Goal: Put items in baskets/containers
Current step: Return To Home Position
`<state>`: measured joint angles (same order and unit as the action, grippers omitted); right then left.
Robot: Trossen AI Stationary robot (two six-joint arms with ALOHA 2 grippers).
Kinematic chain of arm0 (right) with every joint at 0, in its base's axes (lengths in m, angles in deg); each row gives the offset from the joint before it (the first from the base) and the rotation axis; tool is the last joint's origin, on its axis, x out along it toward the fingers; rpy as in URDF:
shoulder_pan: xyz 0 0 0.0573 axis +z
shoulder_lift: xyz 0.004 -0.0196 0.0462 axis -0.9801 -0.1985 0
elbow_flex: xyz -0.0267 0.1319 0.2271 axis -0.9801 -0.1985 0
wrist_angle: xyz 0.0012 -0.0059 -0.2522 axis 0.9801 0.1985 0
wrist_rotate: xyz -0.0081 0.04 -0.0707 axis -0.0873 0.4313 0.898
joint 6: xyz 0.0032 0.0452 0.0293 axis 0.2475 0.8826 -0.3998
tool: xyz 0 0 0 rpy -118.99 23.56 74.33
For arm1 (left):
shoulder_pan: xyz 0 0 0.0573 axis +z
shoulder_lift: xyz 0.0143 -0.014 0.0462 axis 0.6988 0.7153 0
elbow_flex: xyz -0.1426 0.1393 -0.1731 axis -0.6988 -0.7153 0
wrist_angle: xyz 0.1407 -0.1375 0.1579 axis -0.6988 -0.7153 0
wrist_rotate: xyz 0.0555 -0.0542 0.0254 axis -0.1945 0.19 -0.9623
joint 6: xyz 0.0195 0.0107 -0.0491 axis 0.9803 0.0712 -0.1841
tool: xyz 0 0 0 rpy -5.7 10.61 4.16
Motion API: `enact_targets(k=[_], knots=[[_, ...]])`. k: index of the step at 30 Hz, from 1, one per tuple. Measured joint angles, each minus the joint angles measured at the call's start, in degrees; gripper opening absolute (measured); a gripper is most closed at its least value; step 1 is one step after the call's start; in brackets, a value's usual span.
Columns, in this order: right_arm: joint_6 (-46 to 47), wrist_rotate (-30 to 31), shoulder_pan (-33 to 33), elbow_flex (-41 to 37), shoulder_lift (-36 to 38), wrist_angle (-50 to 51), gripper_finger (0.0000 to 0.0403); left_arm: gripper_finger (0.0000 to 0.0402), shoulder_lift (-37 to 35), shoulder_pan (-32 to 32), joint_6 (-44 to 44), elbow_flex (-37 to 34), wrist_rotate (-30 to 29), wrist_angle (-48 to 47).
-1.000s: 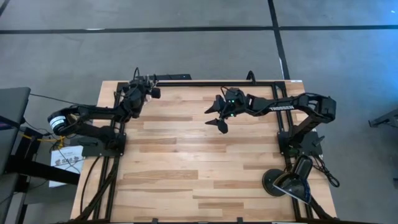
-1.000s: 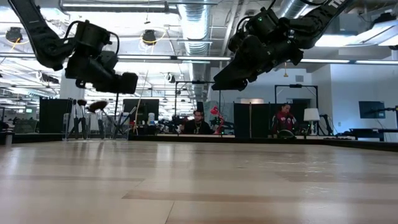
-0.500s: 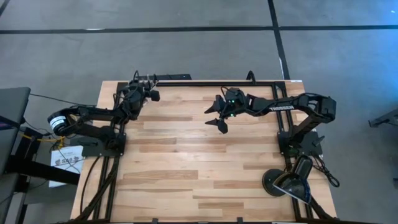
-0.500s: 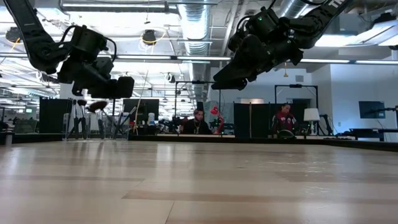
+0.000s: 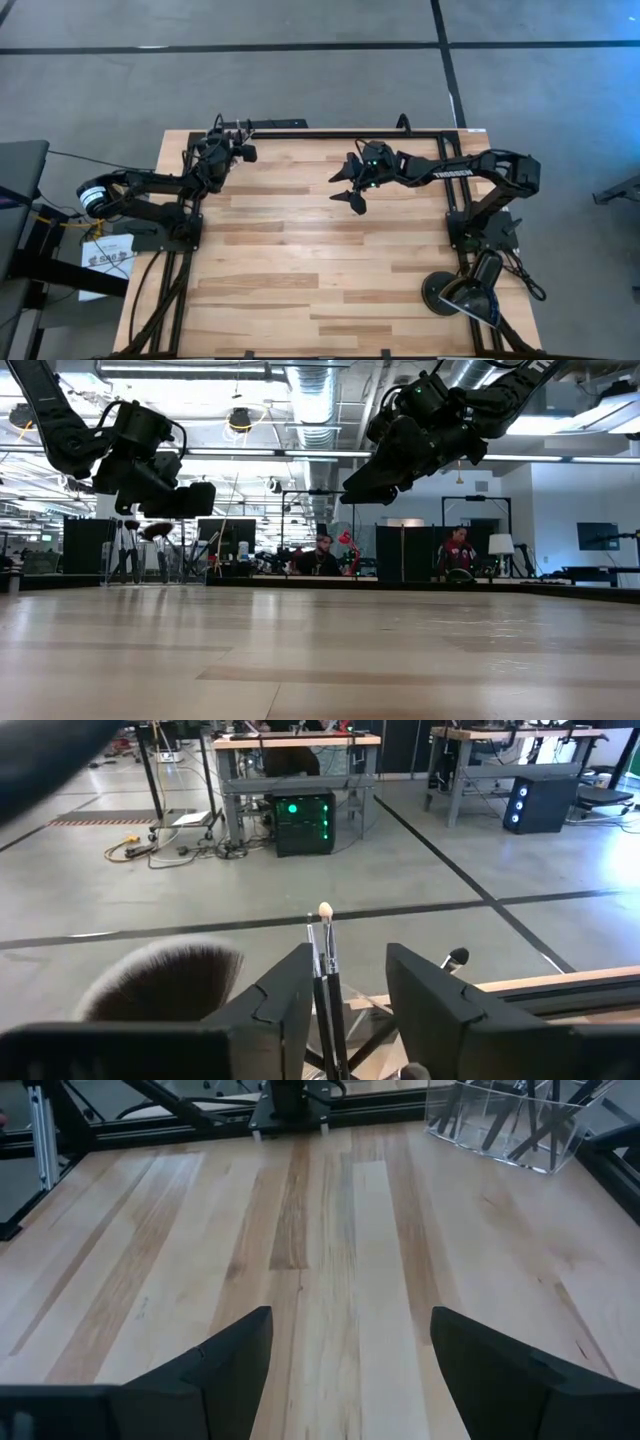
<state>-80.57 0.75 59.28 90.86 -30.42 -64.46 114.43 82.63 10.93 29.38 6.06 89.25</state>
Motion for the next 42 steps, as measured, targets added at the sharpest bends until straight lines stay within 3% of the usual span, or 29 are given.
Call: enact_targets(k=[11, 15, 19, 26, 30, 38, 42], knots=[[0.0, 0.0, 0.0, -0.02, 0.0, 0.04, 0.0265, 0.0132, 0.0, -1.6, 0.22, 0.0, -1.98, 4.01], [0.0, 0.0, 0.0, -0.01, 0.0, 0.07, 0.0265, 0.0131, -1.64, -4.36, 6.45, 0.89, -2.35, 7.94], [-0.02, 0.0, 0.0, 0.0, 0.0, 0.09, 0.0265, 0.0126, -5.46, -7.78, 12.11, 2.25, -5.15, 7.97], [-0.02, 0.0, 0.0, -0.02, 0.0, 0.24, 0.0265, 0.0114, -12.46, -18.59, 13.83, 2.73, -3.4, 8.05], [0.06, 0.02, 0.0, -0.02, 0.0, -1.58, 0.0265, 0.0107, -13.12, -25.42, 13.79, 2.73, 5.46, 7.91], [2.85, 1.79, 0.14, -0.01, 0.0, -7.36, 0.0265, 0.0096, -10.79, -30.91, 7.82, 2.73, 38.58, 7.86], [2.4, 5.95, 0.15, -0.02, 0.02, -8.13, 0.0265, 0.0092, -9.66, -30.82, 7.53, 2.73, 44.57, 7.96]])
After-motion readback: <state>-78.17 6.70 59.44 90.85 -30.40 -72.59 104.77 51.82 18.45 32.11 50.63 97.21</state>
